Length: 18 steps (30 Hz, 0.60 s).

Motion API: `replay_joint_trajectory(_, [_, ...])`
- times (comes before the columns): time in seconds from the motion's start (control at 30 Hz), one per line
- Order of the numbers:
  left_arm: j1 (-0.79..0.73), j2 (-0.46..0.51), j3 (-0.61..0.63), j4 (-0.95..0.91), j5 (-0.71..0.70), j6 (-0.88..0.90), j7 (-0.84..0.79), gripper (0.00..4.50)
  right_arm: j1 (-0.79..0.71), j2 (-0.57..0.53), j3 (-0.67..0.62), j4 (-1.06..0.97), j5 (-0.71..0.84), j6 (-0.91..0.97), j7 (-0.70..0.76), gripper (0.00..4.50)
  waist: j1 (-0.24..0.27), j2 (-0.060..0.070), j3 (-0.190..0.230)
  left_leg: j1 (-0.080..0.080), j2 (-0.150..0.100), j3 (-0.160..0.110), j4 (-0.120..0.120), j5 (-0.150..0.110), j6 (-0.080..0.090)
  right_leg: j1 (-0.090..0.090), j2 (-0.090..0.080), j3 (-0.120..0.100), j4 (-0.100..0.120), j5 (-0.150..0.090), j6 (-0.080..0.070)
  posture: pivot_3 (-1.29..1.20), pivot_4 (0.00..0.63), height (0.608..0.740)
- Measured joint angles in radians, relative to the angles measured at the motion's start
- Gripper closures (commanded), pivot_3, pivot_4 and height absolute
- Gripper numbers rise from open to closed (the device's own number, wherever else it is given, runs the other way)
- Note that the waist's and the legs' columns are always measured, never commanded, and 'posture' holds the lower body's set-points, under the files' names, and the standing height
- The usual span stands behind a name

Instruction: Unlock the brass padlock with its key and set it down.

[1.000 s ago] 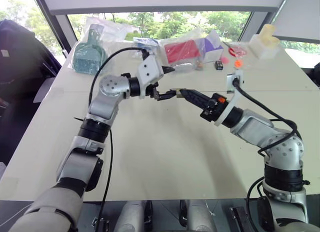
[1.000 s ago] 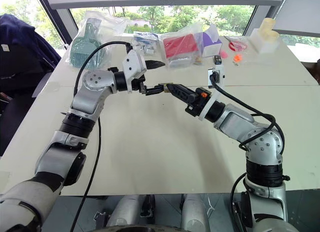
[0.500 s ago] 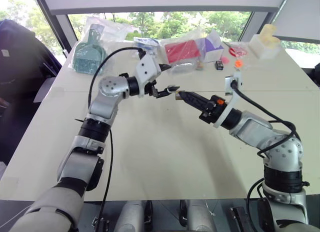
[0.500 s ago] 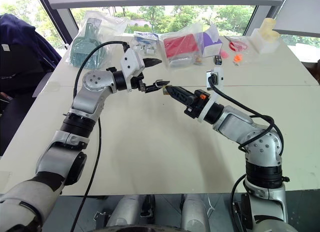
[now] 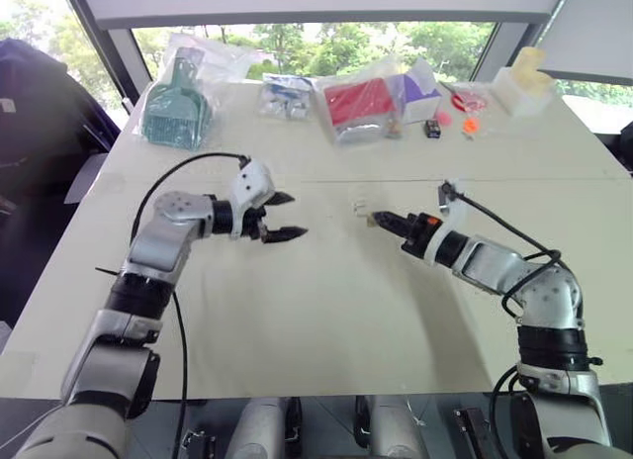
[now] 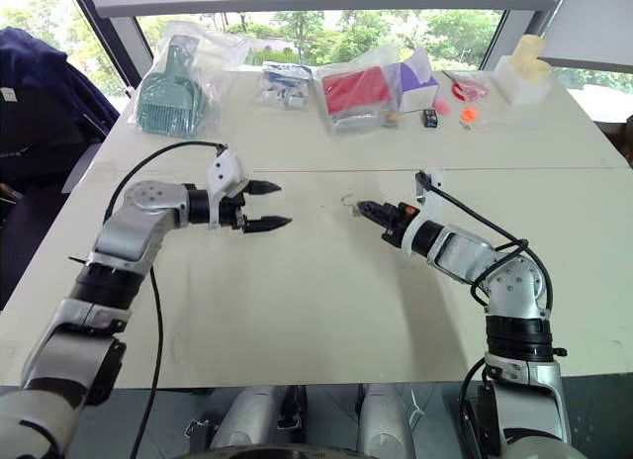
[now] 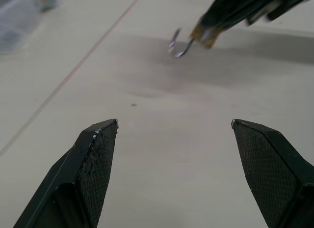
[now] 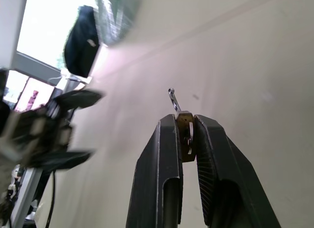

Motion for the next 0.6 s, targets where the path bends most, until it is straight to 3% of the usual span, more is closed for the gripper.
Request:
replay_joint_trajectory(0.1, [0.04,0.013,0.01,-0.102,-0.047,0.079,0.001,0.67,-0.045,-0.006,0.005,0.098,-0.054,0.032,0.031,4.5,-0.003,0.0,0.0,0.0,0.0,0.0,0.0,0.0,0.0,0.0,0.0,0.0,0.0,-0.001,-0.002,0.0,0.15,0.735])
replay_joint_trajectory(0.13, [0.048,0.012,0.011,-0.119,-0.054,0.092,0.006,0.6,-0.061,-0.01,0.01,0.118,-0.076,0.038,0.042,3.54,-0.004,0.0,0.0,0.0,0.0,0.0,0.0,0.0,0.0,0.0,0.0,0.0,0.0,-0.001,-0.001,0.0,0.15,0.735])
replay_joint_trajectory(0.17, [0.053,0.011,0.011,-0.132,-0.059,0.106,0.015,0.6,-0.076,-0.018,0.017,0.135,-0.101,0.041,0.058,3.3,-0.004,0.0,0.0,0.0,0.0,0.0,0.0,0.0,0.0,0.0,0.001,0.0,0.0,-0.001,-0.001,0.0,0.15,0.735])
replay_joint_trajectory(0.37, [0.063,0.011,0.014,-0.162,-0.075,0.136,0.052,0.6,-0.12,-0.093,0.055,0.148,-0.235,0.062,0.185,0.07,-0.002,0.0,0.0,0.0,0.0,0.0,0.0,0.0,0.0,0.0,0.001,0.0,0.0,0.0,0.001,0.0,0.15,0.735])
replay_joint_trajectory(0.53, [0.071,0.016,0.021,-0.175,-0.088,0.15,0.065,0.6,-0.088,-0.225,0.065,0.08,-0.346,0.057,0.265,0.02,0.006,0.0,0.0,0.0,0.0,0.0,0.0,0.0,0.0,0.0,0.0,0.0,-0.001,0.0,0.0,0.0,0.15,0.735])
replay_joint_trajectory(0.6, [0.078,0.021,0.028,-0.183,-0.097,0.158,0.069,0.6,-0.021,-0.33,0.054,0.003,-0.404,0.026,0.313,0.02,0.008,0.0,0.0,0.0,-0.001,0.0,0.0,0.0,0.0,0.0,0.0,0.0,-0.001,0.0,0.0,0.0,0.15,0.735])
